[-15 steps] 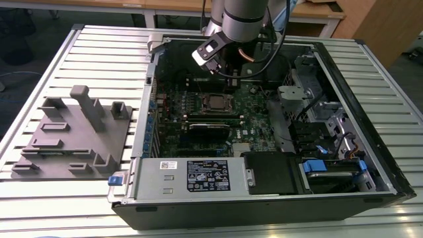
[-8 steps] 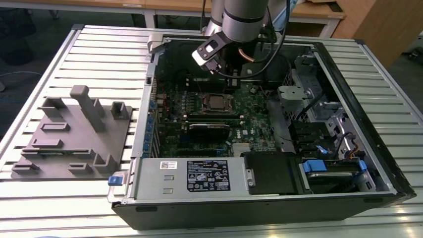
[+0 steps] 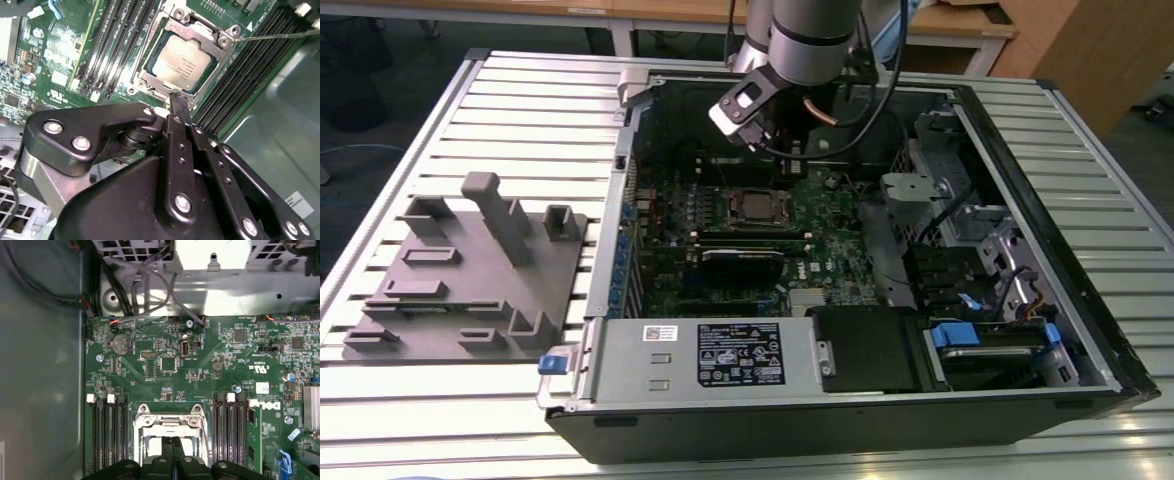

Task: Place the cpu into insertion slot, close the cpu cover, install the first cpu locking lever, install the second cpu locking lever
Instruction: 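Close the cpu cover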

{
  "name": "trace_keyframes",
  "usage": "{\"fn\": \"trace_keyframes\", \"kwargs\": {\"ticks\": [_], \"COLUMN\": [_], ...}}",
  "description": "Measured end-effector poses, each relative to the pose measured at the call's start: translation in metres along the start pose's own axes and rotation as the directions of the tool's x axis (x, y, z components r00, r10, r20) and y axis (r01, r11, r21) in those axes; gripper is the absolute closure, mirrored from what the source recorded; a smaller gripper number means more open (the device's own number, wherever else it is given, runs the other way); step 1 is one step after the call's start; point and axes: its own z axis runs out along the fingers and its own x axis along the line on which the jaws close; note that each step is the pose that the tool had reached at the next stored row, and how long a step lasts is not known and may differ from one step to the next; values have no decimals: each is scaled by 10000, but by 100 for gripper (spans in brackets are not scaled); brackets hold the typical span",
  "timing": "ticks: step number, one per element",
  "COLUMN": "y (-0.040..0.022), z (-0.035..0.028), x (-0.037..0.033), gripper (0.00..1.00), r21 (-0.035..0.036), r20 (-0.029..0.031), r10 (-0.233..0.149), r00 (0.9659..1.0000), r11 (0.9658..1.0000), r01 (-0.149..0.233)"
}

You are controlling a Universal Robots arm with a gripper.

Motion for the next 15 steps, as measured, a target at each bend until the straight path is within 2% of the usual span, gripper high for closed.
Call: {"fn": "trace_keyframes", "kwargs": {"ticks": [3,7,11,15], "y": [0,0,0,0], "z": [0,0,0,0], "x": [0,0,0,0], "gripper": [89,89,89,89], "r21": [17,40,63,85], "r20": [-2,-6,-10,-16], "r10": [-367,-841,-1317,-1783], "r00": [9993,9965,9913,9840], "r11": [9993,9964,9913,9839], "r01": [367,841,1317,1783]}}
